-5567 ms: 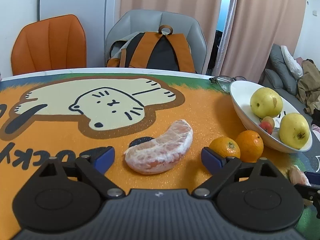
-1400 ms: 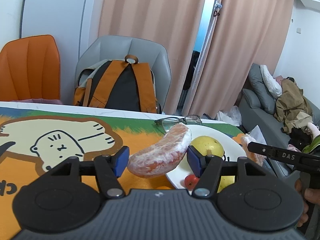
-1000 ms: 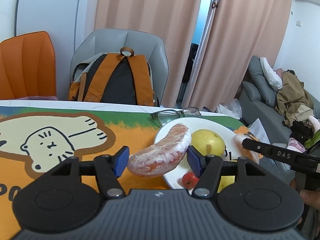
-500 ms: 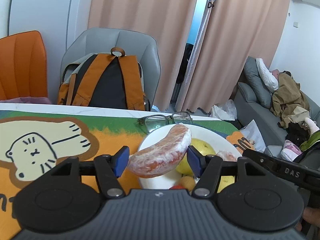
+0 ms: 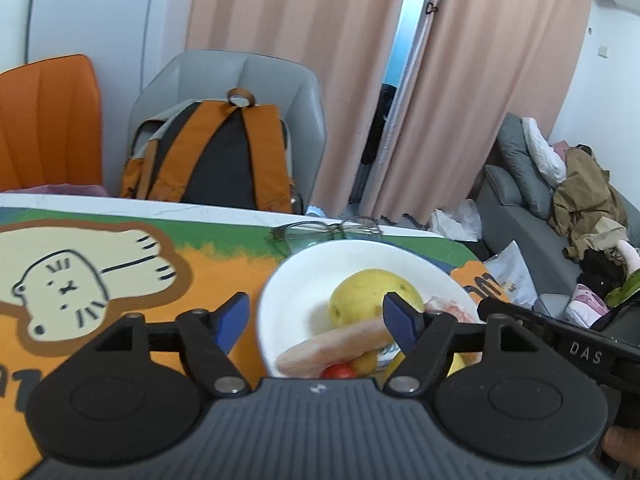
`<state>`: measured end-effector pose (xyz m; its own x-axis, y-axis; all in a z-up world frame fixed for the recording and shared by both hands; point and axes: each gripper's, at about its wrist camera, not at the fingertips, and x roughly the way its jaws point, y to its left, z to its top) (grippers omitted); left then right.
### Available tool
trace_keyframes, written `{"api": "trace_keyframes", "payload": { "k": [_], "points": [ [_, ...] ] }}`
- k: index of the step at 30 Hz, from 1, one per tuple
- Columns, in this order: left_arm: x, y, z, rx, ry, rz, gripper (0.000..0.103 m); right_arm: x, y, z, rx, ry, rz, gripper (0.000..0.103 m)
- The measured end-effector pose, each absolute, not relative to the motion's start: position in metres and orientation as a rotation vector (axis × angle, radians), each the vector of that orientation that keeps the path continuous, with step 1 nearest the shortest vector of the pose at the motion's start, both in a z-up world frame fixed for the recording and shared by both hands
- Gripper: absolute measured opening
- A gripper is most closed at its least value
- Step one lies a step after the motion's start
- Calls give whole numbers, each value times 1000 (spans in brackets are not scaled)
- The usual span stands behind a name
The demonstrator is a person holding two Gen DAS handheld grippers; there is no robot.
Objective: Organize fruits
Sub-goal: 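Open both grippers to set the pomelo segments on the plate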
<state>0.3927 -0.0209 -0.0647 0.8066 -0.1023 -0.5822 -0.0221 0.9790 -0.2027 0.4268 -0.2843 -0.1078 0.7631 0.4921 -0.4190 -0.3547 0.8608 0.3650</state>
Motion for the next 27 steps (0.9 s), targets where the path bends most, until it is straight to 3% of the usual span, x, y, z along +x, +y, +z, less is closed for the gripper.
{"api": "trace_keyframes", "payload": {
  "k": [13,27],
  "points": [
    [356,20,-57,-239,658,17,79,400,-270,-92,262,531,475,52],
    [318,49,-55,-287,649,49,95,366,-251,-84,242,536,483,65]
  ]
}}
